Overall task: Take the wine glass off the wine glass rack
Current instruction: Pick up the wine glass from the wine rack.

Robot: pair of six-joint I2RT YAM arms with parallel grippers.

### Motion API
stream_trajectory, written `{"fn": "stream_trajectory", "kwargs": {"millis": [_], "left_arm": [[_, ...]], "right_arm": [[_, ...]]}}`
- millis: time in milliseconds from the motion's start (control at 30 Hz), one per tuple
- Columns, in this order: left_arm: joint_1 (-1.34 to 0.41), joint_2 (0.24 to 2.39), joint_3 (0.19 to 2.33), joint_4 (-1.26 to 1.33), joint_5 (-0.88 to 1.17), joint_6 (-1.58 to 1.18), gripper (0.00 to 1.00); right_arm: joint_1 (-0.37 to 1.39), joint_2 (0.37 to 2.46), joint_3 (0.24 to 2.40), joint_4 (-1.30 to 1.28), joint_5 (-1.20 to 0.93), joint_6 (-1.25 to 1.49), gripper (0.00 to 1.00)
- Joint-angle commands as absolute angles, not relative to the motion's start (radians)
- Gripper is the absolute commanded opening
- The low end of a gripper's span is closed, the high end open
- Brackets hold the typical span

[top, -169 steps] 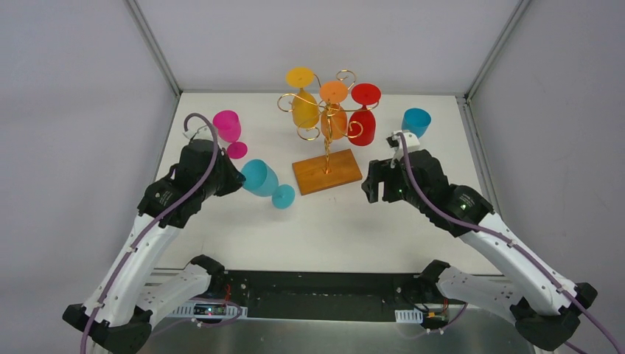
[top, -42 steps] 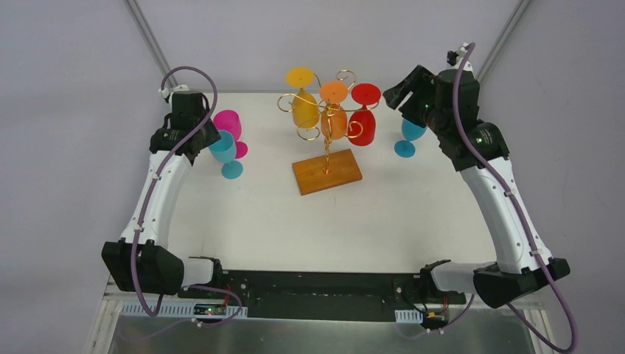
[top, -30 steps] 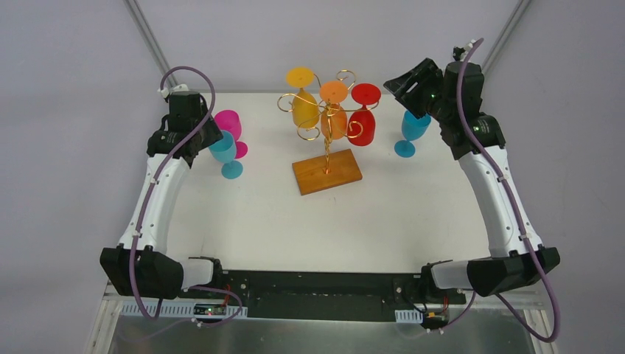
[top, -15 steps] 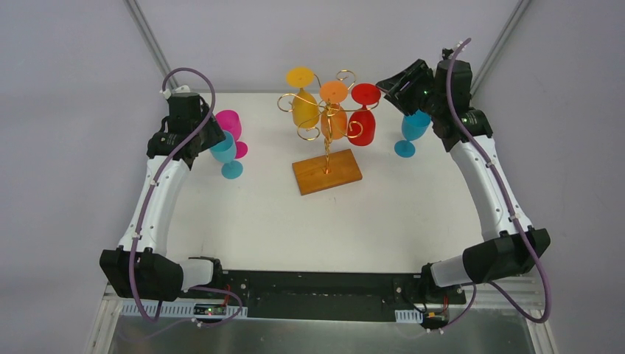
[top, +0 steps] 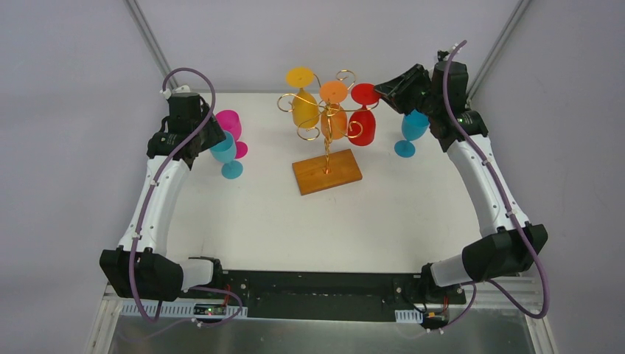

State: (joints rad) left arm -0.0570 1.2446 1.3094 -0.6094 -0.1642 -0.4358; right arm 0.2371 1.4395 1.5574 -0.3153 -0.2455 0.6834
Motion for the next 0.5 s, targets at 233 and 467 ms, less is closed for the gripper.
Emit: {"fn": "stream_trajectory", "kwargs": {"millis": [233,467], "left_arm": [[-0.048,1.221,1.307,-0.592,-0.158,-0.448,0.52],[-0.048,1.226,1.308,-0.592,-0.158,-0.446,0.52]], "right_arm": [[0.232,1.430,1.546,-0.225,-0.293,0.715,0.18],[0.232,1.434,1.536,-0.206,-0.316,0.739,0.15]]}}
